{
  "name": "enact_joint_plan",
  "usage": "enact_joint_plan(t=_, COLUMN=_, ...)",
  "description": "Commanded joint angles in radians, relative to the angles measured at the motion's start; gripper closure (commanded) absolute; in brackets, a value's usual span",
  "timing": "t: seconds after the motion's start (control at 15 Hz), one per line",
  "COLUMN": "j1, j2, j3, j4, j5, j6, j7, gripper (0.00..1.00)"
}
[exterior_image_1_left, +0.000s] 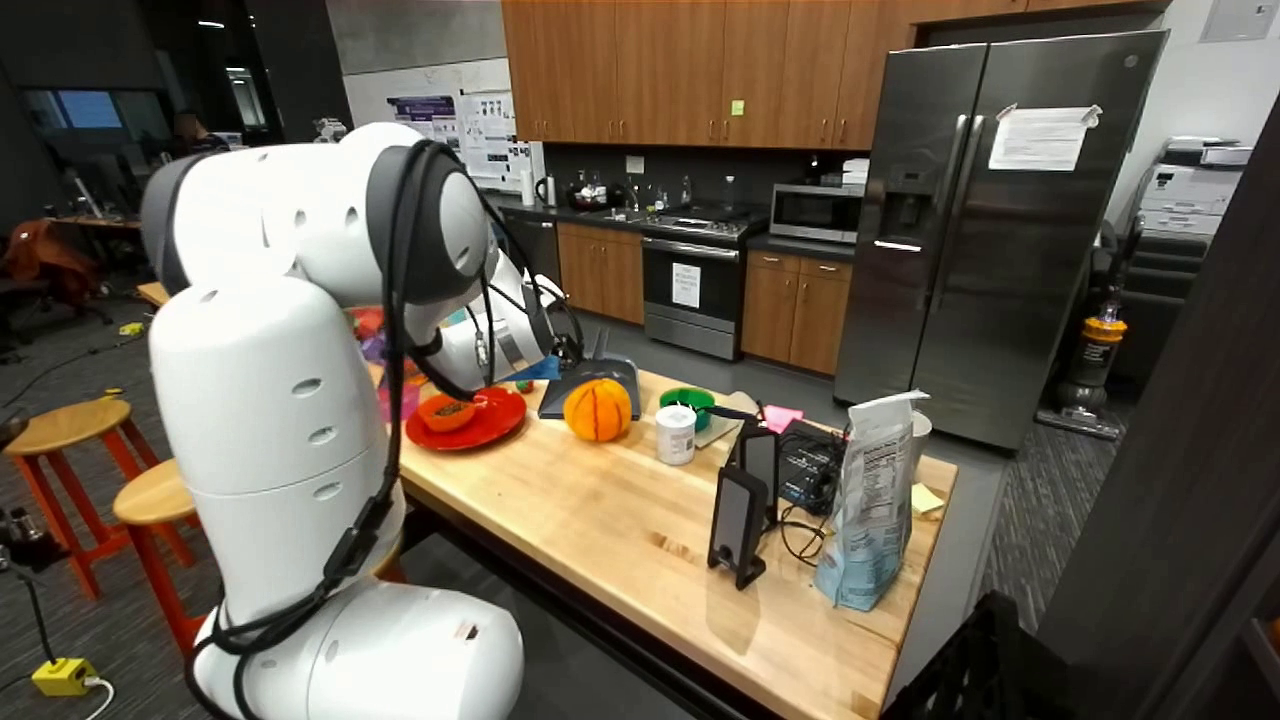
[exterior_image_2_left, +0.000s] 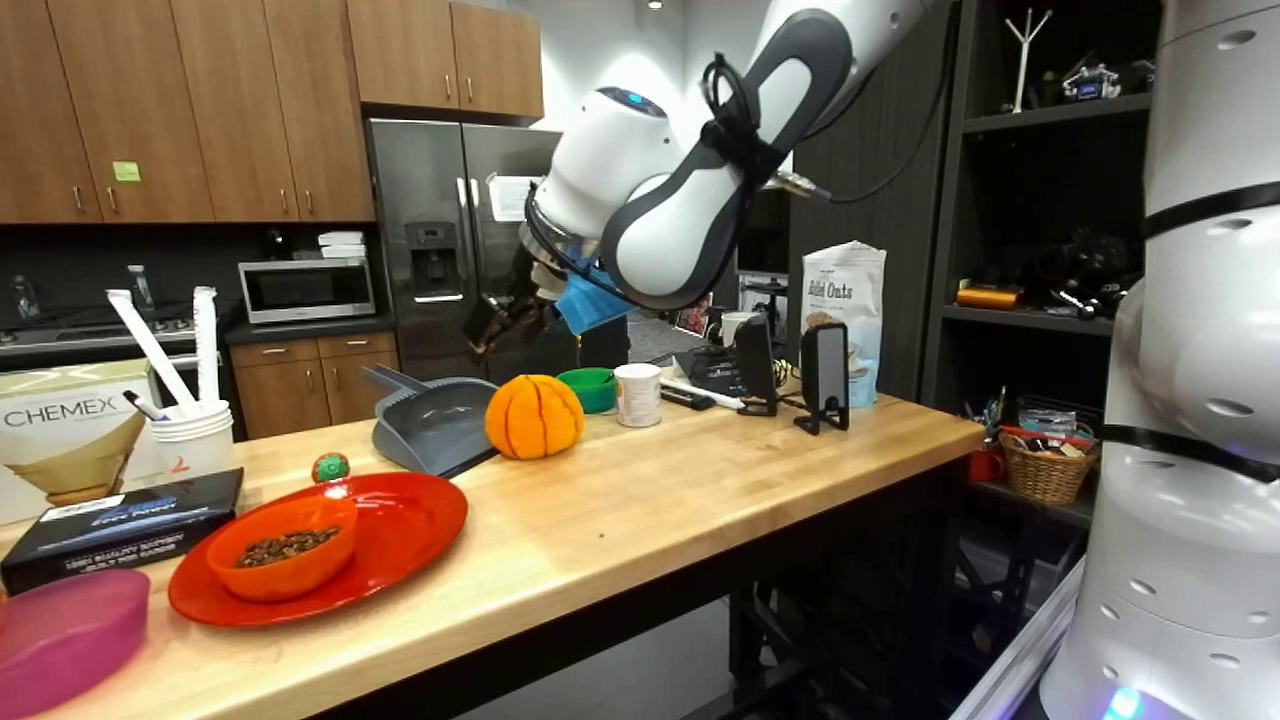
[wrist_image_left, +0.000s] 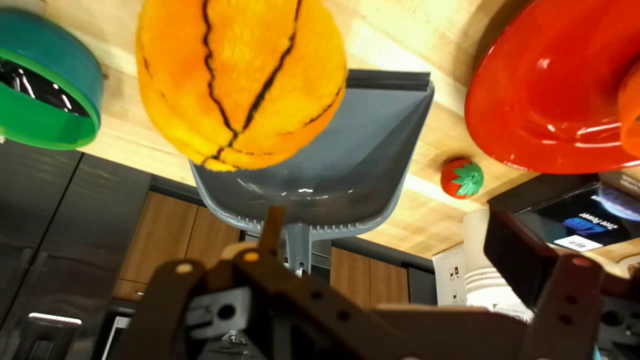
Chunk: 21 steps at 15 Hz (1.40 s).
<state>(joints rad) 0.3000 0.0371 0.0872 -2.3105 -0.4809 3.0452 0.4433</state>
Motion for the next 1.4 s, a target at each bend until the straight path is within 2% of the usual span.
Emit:
enact_joint_plan(t=0.0, j1=0.007, j2=-0.186, j3=0.011, j4=-0.21, j5=0.028, j6=-0.06, j7=0.006, gripper=0.0)
enact_joint_plan(t=0.27, j1=0.061, j2=-0.276, j3=0.009, j4=-0.31, j5=0.153, j6=-0.222, j7=-0.071, gripper=0.0)
enact_joint_plan(t=0.33, j1=0.005, j2=-0.299, j3=0.082, j4=-0.323, j5=0.226, j6=-0.265, j7=-0.131, gripper=0.0)
enact_joint_plan(t=0.6, j1=-0.016, j2=-0.36, j3=0.109, j4=-0.336, j5=0.307, j6=-0.408, j7=-0.242, gripper=0.0)
enact_joint_plan(t=0.67, j1=-0.031, j2=-0.304, j3=0.133, j4=-0.312, j5=0.301, j6=-0.353, j7=-0.205, gripper=0.0)
enact_joint_plan(t=1.33, j1=-0.068, j2=-0.302, j3=0.186, j4=-0.318, j5=0.301, j6=-0.377, j7=-0.186, gripper=0.0)
